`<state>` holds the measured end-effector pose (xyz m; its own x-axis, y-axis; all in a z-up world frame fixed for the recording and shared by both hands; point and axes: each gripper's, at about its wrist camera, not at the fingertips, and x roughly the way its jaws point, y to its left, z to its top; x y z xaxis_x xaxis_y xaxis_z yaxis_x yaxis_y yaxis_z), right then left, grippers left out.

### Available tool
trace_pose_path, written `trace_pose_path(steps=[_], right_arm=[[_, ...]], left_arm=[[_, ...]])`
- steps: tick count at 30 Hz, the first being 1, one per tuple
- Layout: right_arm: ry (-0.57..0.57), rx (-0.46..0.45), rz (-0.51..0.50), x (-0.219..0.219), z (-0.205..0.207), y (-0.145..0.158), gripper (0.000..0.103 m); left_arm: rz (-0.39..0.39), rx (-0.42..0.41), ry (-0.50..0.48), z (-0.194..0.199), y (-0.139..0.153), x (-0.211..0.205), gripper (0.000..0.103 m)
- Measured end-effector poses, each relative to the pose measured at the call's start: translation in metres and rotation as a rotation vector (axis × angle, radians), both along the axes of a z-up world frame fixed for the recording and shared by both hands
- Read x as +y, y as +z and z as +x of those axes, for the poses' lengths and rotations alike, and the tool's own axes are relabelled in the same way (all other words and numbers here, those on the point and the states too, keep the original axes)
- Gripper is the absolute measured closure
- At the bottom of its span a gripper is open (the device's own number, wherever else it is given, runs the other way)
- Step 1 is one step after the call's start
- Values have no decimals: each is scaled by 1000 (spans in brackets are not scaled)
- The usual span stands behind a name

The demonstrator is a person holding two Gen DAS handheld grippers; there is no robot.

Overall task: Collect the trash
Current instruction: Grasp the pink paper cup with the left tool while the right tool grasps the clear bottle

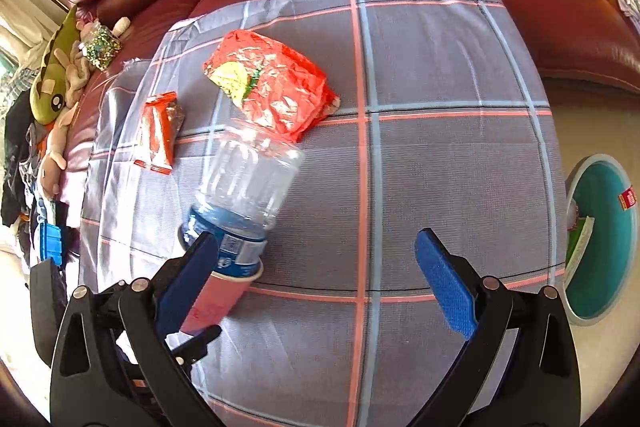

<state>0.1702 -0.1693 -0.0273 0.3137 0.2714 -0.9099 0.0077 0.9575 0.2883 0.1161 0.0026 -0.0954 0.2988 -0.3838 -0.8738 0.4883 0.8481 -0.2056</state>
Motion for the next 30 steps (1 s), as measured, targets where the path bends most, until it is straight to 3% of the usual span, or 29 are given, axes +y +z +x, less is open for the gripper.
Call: trace_pose_path(steps=[3,9,12,15,21,24,30], right_arm=[[20,10,30,15,2,-5,9],[29,34,47,31,11,-13,25],[33,46,50,36,14,-16,25],[38,59,59,41,17,-18,25],[65,84,64,62,26,-31,25],[75,53,30,69,26,-29,25],[39,43,-10,52,31,-26,25]], left_arm=[[-6,3,7,1,1,2,43],[-34,3,63,20,4,6,27],[-47,31,55,27,-3,4,28],[-80,45,40,25,-5,7,41],[-104,46,42,14,-2,23,42],[-127,56,62,9,0,41,42],[-132,60,110,1,4,73,42]])
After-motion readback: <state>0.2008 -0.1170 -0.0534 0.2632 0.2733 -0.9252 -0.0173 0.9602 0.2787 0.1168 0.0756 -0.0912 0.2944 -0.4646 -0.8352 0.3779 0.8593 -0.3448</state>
